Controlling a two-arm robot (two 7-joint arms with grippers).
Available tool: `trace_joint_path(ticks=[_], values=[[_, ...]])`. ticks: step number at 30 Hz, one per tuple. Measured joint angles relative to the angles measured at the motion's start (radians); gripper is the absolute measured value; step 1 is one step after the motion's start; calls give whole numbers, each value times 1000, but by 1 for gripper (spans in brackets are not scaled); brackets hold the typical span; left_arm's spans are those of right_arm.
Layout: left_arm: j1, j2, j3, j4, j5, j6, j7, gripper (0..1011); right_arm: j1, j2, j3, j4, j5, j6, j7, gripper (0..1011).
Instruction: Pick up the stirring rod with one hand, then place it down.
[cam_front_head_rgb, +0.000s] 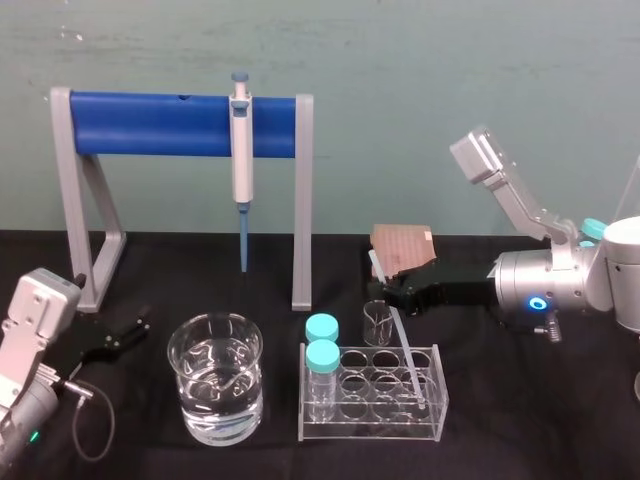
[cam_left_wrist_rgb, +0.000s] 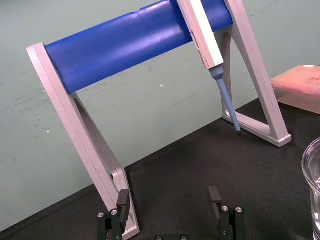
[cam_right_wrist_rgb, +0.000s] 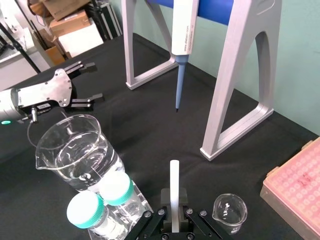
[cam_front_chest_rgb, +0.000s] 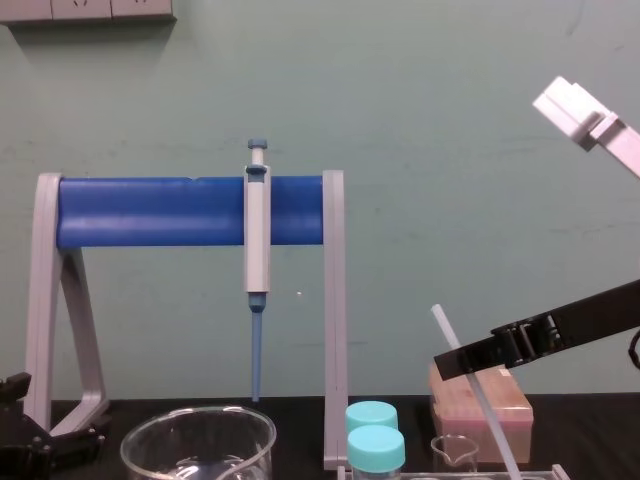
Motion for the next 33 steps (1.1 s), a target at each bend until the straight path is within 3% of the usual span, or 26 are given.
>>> trace_joint_path(ticks=[10,20,33], values=[[0,0,0,0,0,0,0,1005,-33,34,28,-71,24,-18,-27,70],[0,0,0,0,0,0,0,1005,-80,89,74,-184,20,-74,-82,70],[0,0,0,0,0,0,0,1005,-162,141,182,-310,65,-148,-141,69]])
